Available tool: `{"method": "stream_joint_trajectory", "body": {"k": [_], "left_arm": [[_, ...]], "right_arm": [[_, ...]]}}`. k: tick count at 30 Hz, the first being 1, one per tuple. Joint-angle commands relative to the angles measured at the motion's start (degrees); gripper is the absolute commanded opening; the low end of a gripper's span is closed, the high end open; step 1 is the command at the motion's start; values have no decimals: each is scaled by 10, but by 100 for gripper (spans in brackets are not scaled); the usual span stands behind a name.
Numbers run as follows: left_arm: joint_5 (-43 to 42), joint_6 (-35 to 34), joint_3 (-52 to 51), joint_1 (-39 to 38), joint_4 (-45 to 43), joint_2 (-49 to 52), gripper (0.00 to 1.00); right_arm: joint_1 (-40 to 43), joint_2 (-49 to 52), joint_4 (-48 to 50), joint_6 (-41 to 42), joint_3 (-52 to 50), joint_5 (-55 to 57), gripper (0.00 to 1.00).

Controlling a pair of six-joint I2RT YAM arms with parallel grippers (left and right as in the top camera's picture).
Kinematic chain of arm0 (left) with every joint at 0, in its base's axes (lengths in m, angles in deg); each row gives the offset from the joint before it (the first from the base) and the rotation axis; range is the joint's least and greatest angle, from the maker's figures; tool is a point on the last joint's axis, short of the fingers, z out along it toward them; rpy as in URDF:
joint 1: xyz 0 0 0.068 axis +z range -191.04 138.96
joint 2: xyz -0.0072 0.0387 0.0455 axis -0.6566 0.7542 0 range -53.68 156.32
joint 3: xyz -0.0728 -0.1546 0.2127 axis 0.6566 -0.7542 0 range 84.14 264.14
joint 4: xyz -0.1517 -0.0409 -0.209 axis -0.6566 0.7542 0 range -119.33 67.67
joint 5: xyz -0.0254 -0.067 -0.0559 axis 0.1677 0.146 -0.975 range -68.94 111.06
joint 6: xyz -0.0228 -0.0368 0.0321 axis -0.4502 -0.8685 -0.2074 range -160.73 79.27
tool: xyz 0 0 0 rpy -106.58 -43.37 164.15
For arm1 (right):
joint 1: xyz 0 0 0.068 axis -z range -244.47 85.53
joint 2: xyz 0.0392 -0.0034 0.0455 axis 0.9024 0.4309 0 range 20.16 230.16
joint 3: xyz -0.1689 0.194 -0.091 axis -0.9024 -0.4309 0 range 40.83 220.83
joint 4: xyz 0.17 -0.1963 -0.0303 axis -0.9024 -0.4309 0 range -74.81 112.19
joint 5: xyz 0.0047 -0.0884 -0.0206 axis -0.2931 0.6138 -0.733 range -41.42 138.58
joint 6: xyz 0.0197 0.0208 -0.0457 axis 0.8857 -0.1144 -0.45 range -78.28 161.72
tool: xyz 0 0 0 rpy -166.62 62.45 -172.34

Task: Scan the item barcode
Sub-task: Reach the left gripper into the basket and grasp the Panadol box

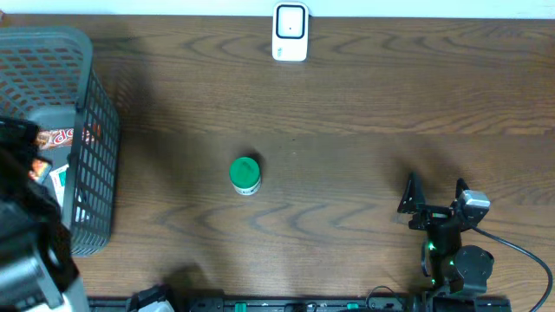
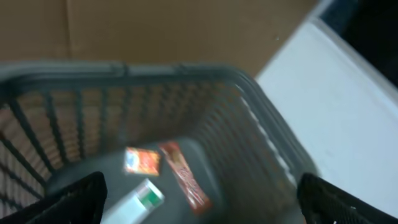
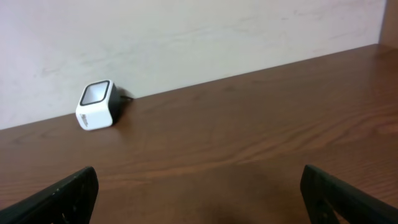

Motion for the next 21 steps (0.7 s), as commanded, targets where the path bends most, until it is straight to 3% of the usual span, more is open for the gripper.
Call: {"method": "stream_joint_trajectory", "body": {"k": [1, 6, 13, 21], "left_arm": [[-66, 131, 1, 77, -17, 53, 98], [-121, 184, -4, 143, 0, 137, 98], [-163, 394, -21, 155, 33, 249, 98], [-181, 400, -22, 155, 56, 340, 98]], "right_arm": [[-4, -3, -2, 1, 0, 3, 99], [-4, -3, -3, 1, 0, 2, 99], [-4, -3, -2, 1, 0, 3, 99], [-4, -3, -2, 1, 0, 3, 99]]}}
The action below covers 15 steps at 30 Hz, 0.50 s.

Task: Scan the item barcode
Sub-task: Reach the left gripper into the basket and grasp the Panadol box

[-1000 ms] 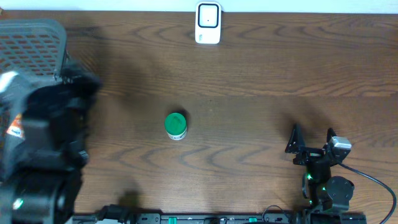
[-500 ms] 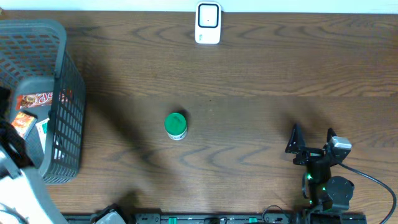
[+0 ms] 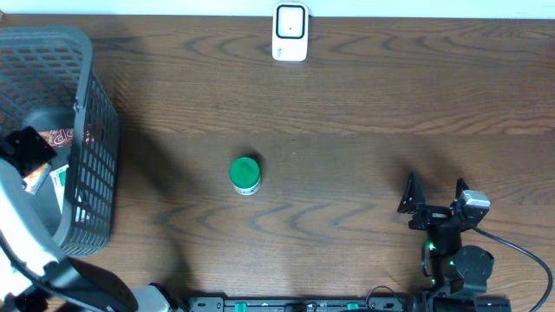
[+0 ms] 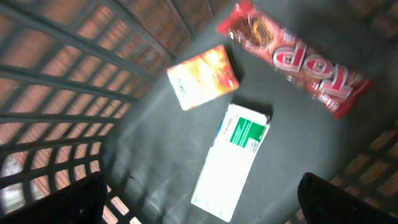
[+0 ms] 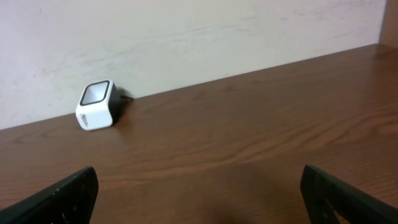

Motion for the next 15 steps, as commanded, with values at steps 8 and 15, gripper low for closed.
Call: {"method": "stream_joint_trajectory", "body": {"k": [8, 15], "left_arm": [[-15, 30, -47, 3, -3, 67, 98], [-43, 30, -112, 3, -59, 84, 98]], "right_arm": [[-4, -3, -2, 1, 0, 3, 99], [-4, -3, -3, 1, 0, 3, 99]]}}
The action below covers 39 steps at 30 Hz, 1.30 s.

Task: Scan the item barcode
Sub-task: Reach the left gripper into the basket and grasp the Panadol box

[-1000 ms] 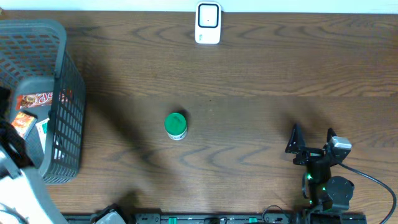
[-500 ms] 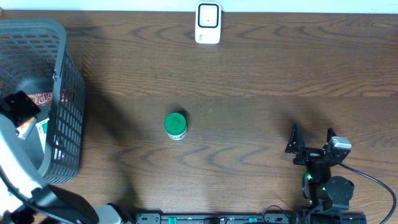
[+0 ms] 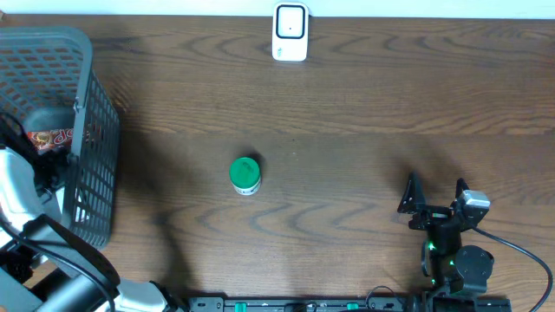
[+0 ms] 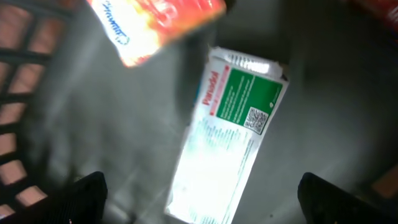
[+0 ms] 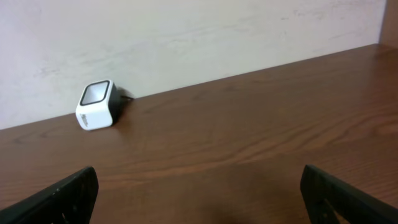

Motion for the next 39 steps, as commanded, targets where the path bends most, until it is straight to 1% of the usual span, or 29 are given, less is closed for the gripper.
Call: {"method": "stream_joint_trajectory", "body": {"k": [1, 6, 20, 21, 22, 24, 26, 34, 39], "left_arm": [[-25, 5, -30, 3, -23, 9, 98], [-28, 5, -52, 3, -50, 31, 98], [-28, -8, -52, 3, -61, 121, 99], [-28, -8, -52, 3, -61, 125, 98], [-28, -8, -52, 3, -61, 130, 89], [-28, -9, -52, 3, -60, 137, 70], [-28, -21, -52, 3, -60, 140, 55], [-27, -36, -39, 3, -52, 117, 50], [-28, -55, 1, 3, -26, 49, 50]], "right_arm": [[-4, -3, -3, 1, 0, 3, 99], [-4, -3, -3, 1, 0, 3, 99], [-4, -3, -2, 1, 0, 3, 99], [-4, -3, -2, 1, 0, 3, 99], [-4, -3, -2, 1, 0, 3, 99], [-4, -3, -3, 1, 0, 3, 99], [-4, -3, -3, 1, 0, 3, 99], [-4, -3, -2, 1, 0, 3, 99], [-4, -3, -3, 1, 0, 3, 99]]}}
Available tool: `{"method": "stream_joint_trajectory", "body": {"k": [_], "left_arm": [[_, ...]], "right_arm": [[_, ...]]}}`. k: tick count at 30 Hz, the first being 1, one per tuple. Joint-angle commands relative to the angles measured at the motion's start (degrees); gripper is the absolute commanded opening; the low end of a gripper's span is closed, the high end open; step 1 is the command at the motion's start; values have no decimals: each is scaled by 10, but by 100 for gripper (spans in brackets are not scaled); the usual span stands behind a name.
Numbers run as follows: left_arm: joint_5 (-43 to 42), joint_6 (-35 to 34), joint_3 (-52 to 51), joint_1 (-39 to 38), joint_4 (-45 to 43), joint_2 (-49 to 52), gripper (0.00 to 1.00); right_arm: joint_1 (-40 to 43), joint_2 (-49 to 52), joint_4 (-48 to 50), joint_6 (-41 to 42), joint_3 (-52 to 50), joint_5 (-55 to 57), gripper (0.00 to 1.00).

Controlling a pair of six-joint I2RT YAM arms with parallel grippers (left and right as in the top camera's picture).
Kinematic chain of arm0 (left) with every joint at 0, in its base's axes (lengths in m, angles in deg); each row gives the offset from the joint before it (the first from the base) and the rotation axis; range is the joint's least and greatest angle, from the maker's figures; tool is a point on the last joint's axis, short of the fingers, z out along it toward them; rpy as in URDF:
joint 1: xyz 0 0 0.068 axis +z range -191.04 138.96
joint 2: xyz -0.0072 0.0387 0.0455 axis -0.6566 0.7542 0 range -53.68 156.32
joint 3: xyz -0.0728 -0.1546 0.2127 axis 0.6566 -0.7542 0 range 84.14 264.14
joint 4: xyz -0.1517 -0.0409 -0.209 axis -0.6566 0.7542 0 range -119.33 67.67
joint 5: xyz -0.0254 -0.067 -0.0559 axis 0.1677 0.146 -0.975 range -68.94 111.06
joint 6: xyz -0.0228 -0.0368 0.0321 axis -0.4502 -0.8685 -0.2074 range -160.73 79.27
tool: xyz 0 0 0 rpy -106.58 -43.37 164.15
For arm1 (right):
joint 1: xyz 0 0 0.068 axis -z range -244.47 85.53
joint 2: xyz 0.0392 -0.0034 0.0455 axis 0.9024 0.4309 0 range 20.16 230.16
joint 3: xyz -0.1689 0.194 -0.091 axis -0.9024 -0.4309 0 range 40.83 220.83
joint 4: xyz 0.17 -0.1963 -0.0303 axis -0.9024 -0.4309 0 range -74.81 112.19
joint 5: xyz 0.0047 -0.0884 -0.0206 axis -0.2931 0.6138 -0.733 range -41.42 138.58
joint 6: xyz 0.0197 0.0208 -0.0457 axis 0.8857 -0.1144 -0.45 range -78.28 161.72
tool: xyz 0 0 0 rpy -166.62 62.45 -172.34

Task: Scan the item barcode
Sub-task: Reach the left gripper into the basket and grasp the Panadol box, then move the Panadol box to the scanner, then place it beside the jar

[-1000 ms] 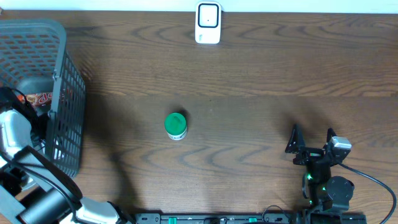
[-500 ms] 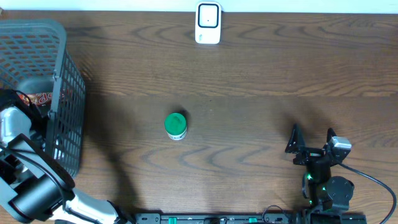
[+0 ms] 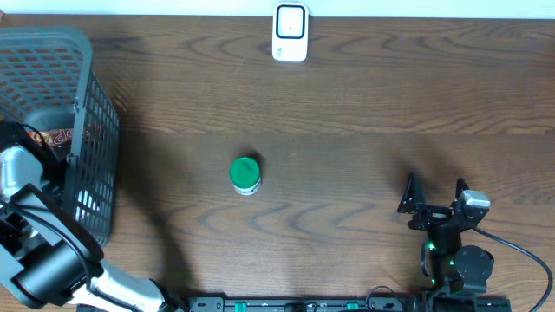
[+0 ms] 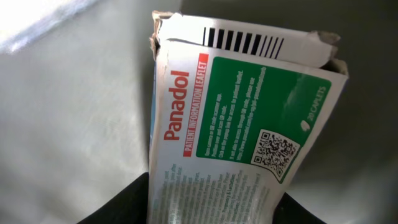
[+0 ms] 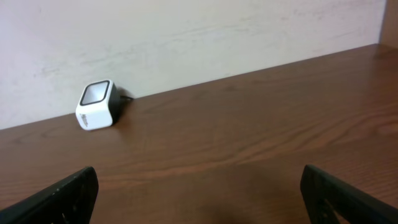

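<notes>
A white and green Panadol box [image 4: 230, 124] fills the left wrist view, lying on the grey floor of the basket [image 3: 91, 130]. Black barcode stripes show on its torn far flap. My left gripper [image 4: 214, 202] has a finger against each long side of the box near its lower end, shut on it. The white scanner [image 3: 290, 32] stands at the table's far edge. My right gripper [image 5: 199, 199] rests open near the front right of the table, with nothing between its fingers.
A green round tub [image 3: 244, 175] sits mid-table. A red snack packet [image 3: 54, 137] lies in the basket beside the left arm. The basket's mesh walls rise around the left gripper. The scanner [image 5: 97, 104] also shows in the right wrist view, against the wall.
My left gripper was open a little above the Panadol box. Now it is down at the box with its fingers shut against both sides. The right arm has not moved.
My left gripper was open above the basket's rim. Then it was inside the basket over the packets and the Panadol box, then closer over the box. Now it is shut on the box. The right gripper stayed open and still throughout.
</notes>
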Motion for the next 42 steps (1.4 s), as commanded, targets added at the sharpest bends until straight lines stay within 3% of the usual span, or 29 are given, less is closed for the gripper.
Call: {"method": "stream_joint_trajectory", "body": {"k": [1, 10, 15, 21, 25, 29, 42], "left_arm": [[22, -21, 33, 2, 19, -61, 50], [-1, -75, 66, 2, 9, -284, 53], [-100, -125, 66, 2, 0, -412, 53], [-271, -197, 66, -22, -2, -496, 53], [-352, -236, 66, -92, -2, -506, 53], [-350, -239, 66, -186, -2, -497, 53], [-199, -240, 66, -537, -18, -381, 53]], "right_arm": [[-4, -3, -2, 1, 0, 3, 99], [-4, -3, -2, 1, 0, 3, 99], [-4, -3, -2, 1, 0, 3, 99], [-4, -3, -2, 1, 0, 3, 99], [-4, -3, -2, 1, 0, 3, 99], [-4, -3, -2, 1, 0, 3, 99], [-4, -3, -2, 1, 0, 3, 99]]}}
